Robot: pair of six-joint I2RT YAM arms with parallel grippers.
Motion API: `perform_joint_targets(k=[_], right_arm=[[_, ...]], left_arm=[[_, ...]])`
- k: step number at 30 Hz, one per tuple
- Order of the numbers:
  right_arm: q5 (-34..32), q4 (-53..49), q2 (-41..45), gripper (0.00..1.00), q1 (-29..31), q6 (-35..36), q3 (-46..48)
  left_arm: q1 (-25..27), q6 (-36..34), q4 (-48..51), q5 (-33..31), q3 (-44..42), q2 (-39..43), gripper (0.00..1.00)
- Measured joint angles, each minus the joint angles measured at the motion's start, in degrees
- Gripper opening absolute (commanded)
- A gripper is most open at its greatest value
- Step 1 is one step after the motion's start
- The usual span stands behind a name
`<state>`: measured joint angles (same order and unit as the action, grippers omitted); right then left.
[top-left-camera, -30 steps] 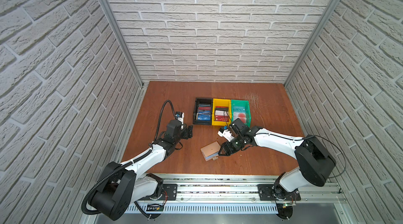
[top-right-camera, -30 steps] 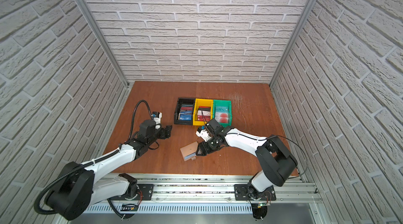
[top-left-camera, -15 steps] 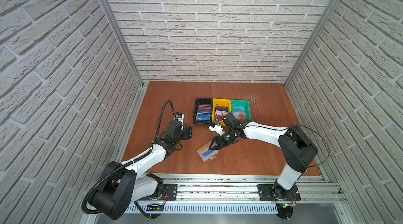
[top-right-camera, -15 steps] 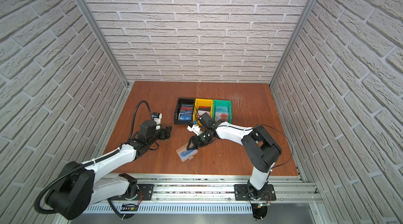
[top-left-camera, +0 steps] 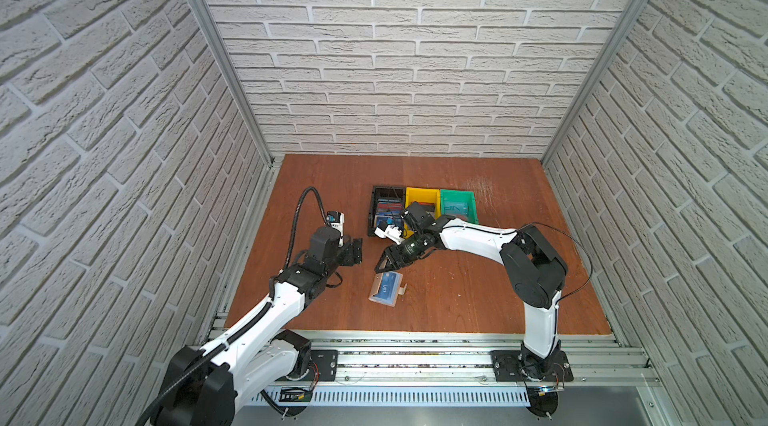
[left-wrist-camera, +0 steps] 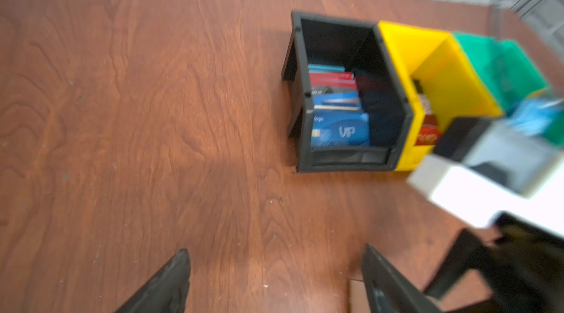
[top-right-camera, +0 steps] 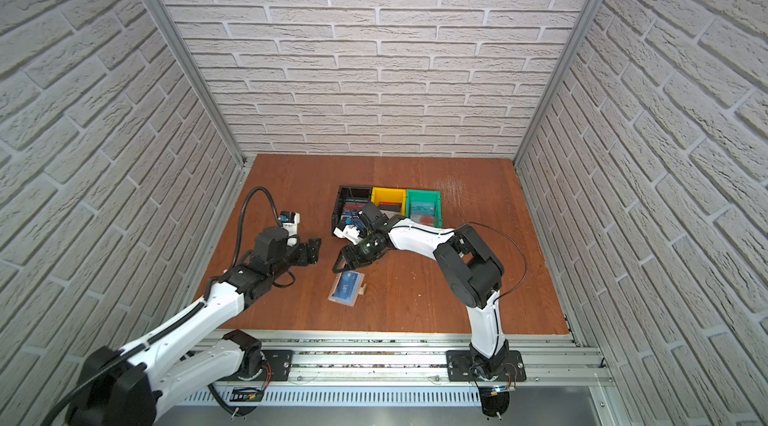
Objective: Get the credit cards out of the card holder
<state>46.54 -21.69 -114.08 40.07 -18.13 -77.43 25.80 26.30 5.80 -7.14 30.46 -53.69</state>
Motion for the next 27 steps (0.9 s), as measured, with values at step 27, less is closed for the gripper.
perform_joint_targets(k=[27], right_arm=[[7.2, 2.3, -1.1, 0.66, 5.2, -2.8, -0.9]], left_arm=[[-4.4, 9.5, 20.6, 3.3, 3.5, 7.7, 0.81]])
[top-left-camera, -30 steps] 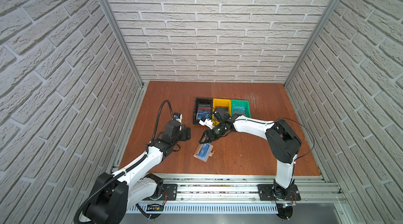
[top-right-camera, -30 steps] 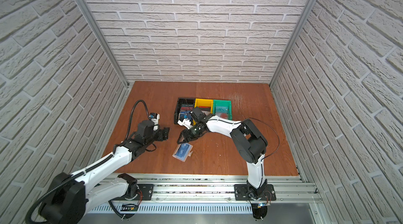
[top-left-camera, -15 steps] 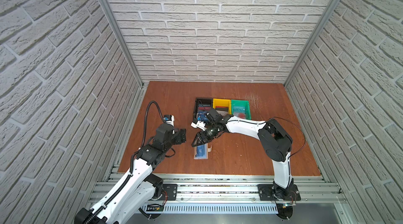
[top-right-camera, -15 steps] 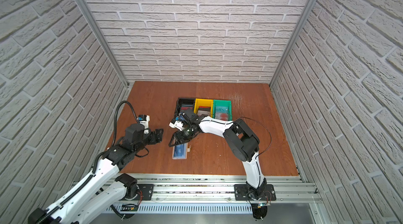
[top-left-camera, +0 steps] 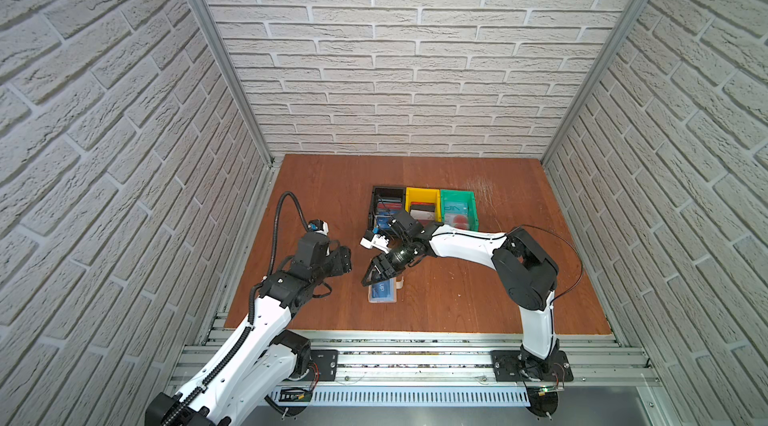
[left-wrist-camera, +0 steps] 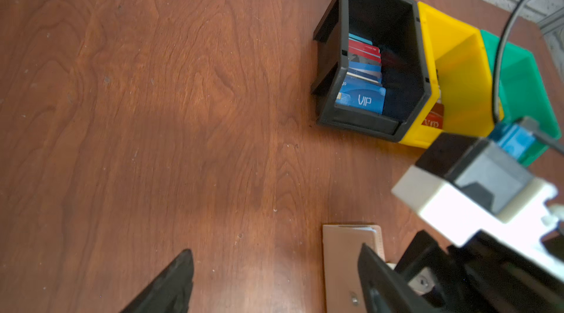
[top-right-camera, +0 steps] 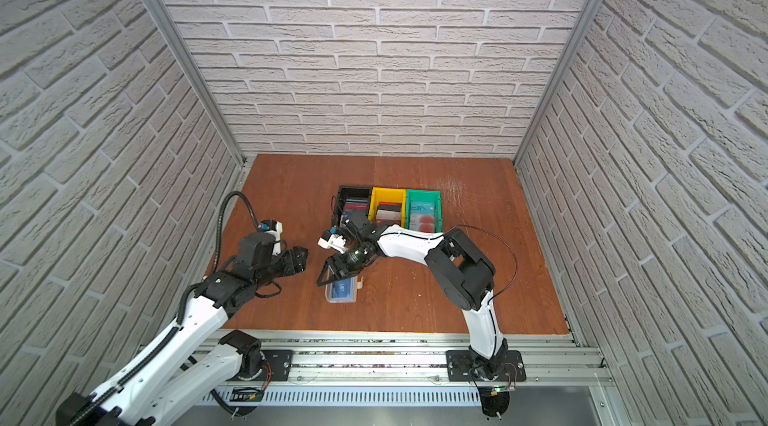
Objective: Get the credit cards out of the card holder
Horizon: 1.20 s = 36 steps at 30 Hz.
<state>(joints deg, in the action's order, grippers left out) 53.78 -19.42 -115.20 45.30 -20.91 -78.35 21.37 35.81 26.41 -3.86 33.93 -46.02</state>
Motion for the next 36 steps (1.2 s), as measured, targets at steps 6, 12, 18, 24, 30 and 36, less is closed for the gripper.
perform_joint_targets(k=[6, 12, 18, 24, 30, 36], right_arm=[[1.6, 1.8, -3.1, 0.51, 1.2, -1.2, -3.7], [2.2, 3.4, -7.9, 0.39, 1.3, -2.8, -4.3], [1.5, 2.8, -11.0, 0.32, 1.3, -3.1, -4.8], [-0.2, 1.6, -12.4, 0.28, 1.3, -3.1, -5.4], [-0.6, 0.7, -12.9, 0.25, 1.3, -3.1, -6.0], [-1.0, 0.0, -13.0, 0.25, 1.3, -3.1, -6.3]], left_arm=[[-4.9, 1.1, 1.3, 3.7, 0.6, 0.2, 0.79], [-7.7, 2.0, 1.4, 7.6, 0.6, 0.4, 0.76], [-8.7, 2.8, -0.8, 11.9, -0.2, -1.6, 0.71], [-9.5, 4.8, -5.7, 17.4, -3.7, -4.1, 0.56], [-10.4, 6.5, -8.4, 21.8, -5.8, -4.5, 0.36], [-10.4, 6.5, -9.9, 24.7, -5.9, -4.2, 0.29]])
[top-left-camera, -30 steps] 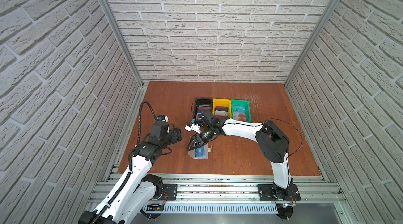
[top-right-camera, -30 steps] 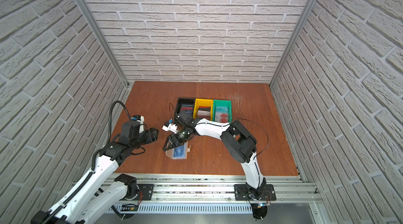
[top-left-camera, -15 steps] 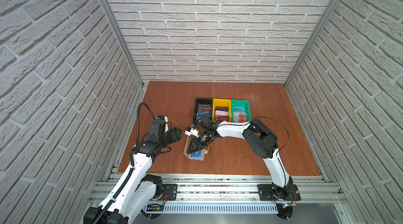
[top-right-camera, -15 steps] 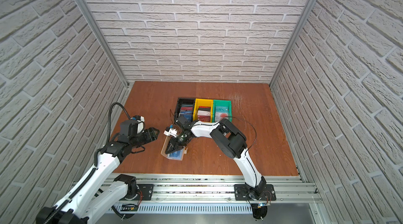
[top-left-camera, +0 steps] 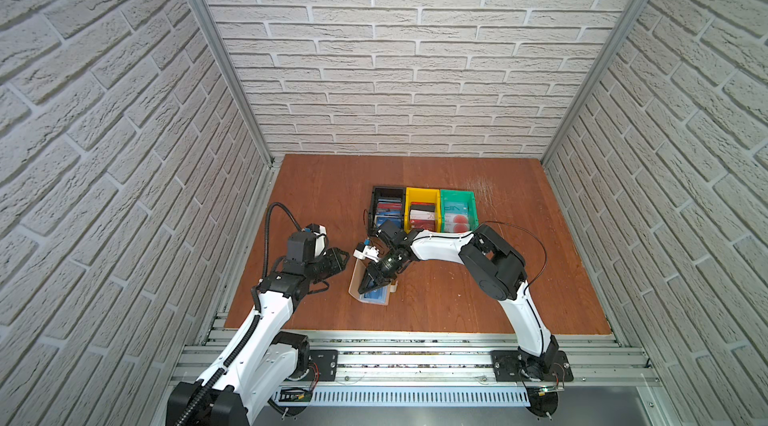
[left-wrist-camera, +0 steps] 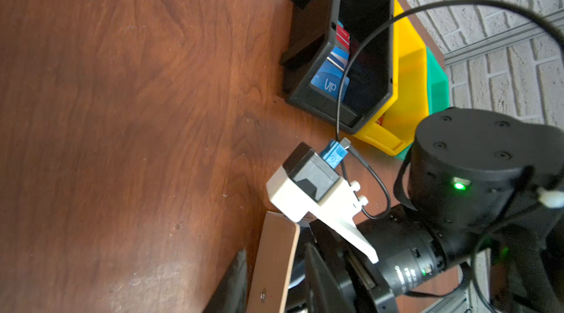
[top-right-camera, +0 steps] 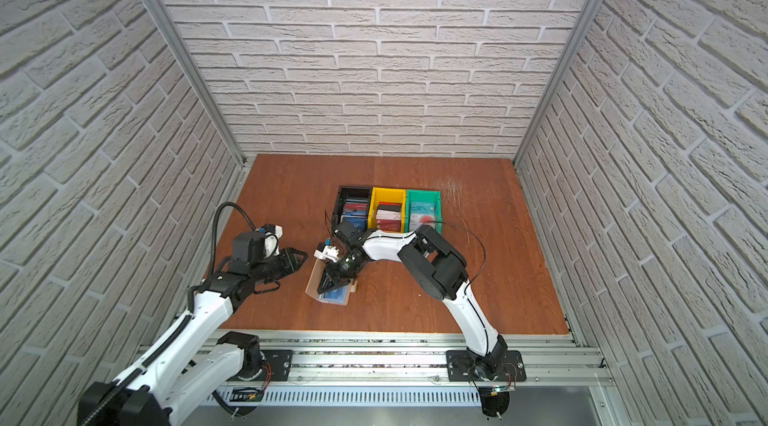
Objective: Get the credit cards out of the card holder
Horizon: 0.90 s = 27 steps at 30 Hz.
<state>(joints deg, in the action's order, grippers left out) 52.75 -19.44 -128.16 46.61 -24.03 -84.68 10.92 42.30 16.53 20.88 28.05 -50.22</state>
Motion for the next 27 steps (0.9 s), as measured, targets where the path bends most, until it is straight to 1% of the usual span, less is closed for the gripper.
perform_joint_targets(k=[3, 9, 13, 16, 20, 27], right_arm=[[-0.2, -0.3, 0.0, 0.25, 0.0, 0.0, -0.2], [-0.2, -0.3, 0.0, 0.25, -0.1, 0.0, -0.2], [-0.1, -0.5, -0.5, 0.25, -0.2, -0.2, -0.6], [0.5, -0.5, -1.2, 0.24, -0.3, -0.2, -1.2], [1.1, -0.6, -1.6, 0.24, -0.3, -0.2, -1.6], [1.3, -0.6, -1.7, 0.24, -0.4, -0.2, -1.6]], left_arm=[[0.0, 0.3, -1.3, 2.3, -0.3, -0.7, 0.27], [0.6, 0.4, -2.0, 6.3, -0.8, -2.6, 0.29], [2.3, -0.2, -1.7, 7.0, -0.8, -2.7, 0.3], [3.7, -0.6, -1.1, 7.0, -0.8, -3.1, 0.32], [5.0, -0.6, -0.1, 6.1, -1.2, -4.1, 0.31], [5.6, -0.1, 4.0, 1.9, -2.4, -3.5, 0.29]])
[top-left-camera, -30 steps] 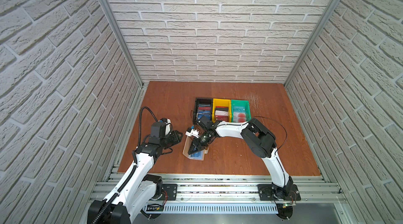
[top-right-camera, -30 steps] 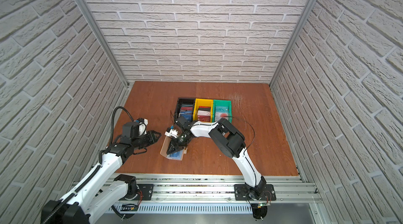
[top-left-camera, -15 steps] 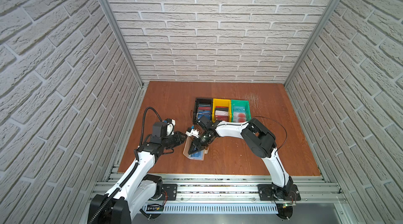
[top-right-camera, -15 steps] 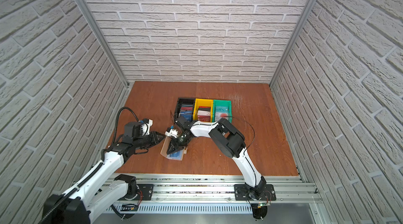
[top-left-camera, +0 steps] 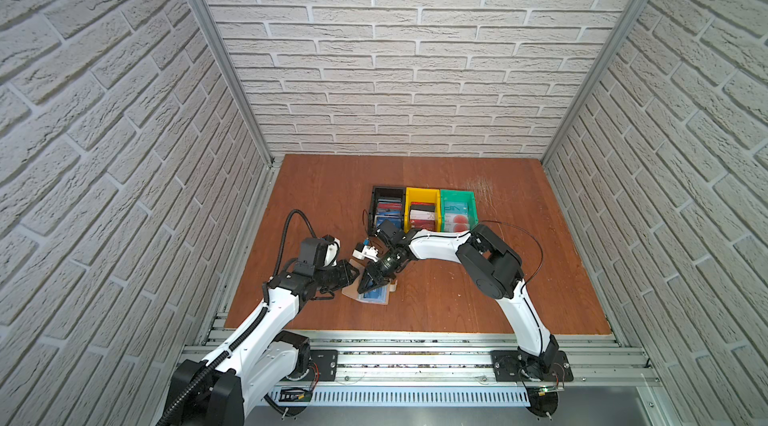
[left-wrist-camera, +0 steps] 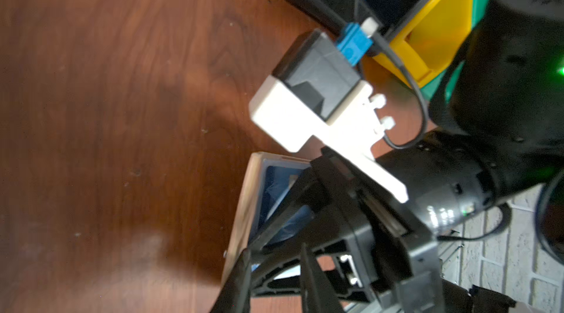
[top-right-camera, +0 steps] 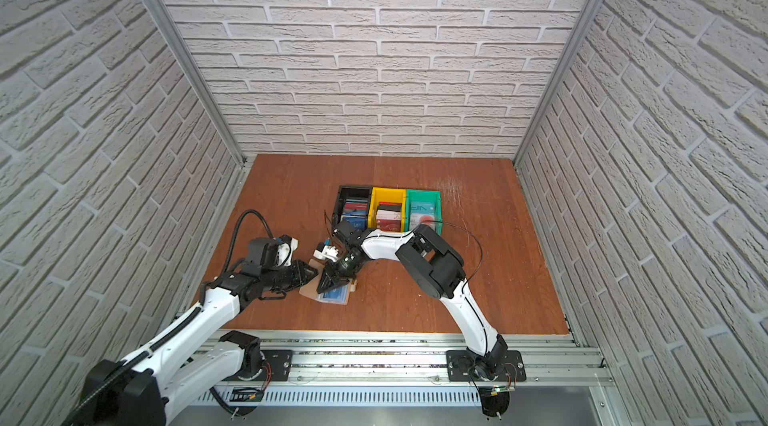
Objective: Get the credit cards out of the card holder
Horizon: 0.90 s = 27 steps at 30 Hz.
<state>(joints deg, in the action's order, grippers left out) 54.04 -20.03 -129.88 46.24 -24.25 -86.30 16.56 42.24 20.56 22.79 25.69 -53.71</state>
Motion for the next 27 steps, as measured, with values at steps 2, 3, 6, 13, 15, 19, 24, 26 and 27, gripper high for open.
perform_joint_targets(k=[2, 3, 6, 13, 15, 19, 24, 26, 27], right_arm=[[0.0, 0.0, 0.0, 0.24, 0.0, 0.0, 0.0], [0.0, 0.0, 0.0, 0.24, -0.1, 0.0, 0.0], [0.0, -0.1, 0.0, 0.23, -0.1, 0.1, 0.0], [0.0, -1.4, 0.0, 0.23, -0.4, 1.1, 0.0], [-0.2, -2.1, 0.2, 0.23, -0.5, 1.6, 0.1], [-0.5, -3.8, 0.6, 0.23, -1.4, 3.3, 0.3], [-0.6, -7.7, 1.1, 0.23, -3.5, 6.6, 0.3], [-0.9, -10.0, 1.5, 0.23, -4.5, 8.4, 0.2], [-1.0, -11.4, 1.7, 0.23, -5.1, 9.4, 0.2]], left_arm=[[0.0, 0.1, 0.7, -1.5, -0.1, 0.5, 0.29], [0.0, 0.1, 0.7, -2.2, -0.3, 0.6, 0.29], [-0.4, 0.7, 0.1, -3.4, -1.6, 0.1, 0.29], [-2.4, 3.0, -7.0, -4.2, -7.1, -5.4, 0.29], [-2.4, 3.4, -9.0, -3.7, -7.1, -6.6, 0.29], [-2.3, 4.0, -12.4, -2.8, -7.4, -8.3, 0.29], [-1.4, 4.9, -15.3, -2.3, -7.9, -9.3, 0.29], [-0.8, 5.5, -16.7, -2.6, -8.3, -9.4, 0.29], [-0.3, 6.0, -17.5, -2.9, -8.6, -9.4, 0.29]])
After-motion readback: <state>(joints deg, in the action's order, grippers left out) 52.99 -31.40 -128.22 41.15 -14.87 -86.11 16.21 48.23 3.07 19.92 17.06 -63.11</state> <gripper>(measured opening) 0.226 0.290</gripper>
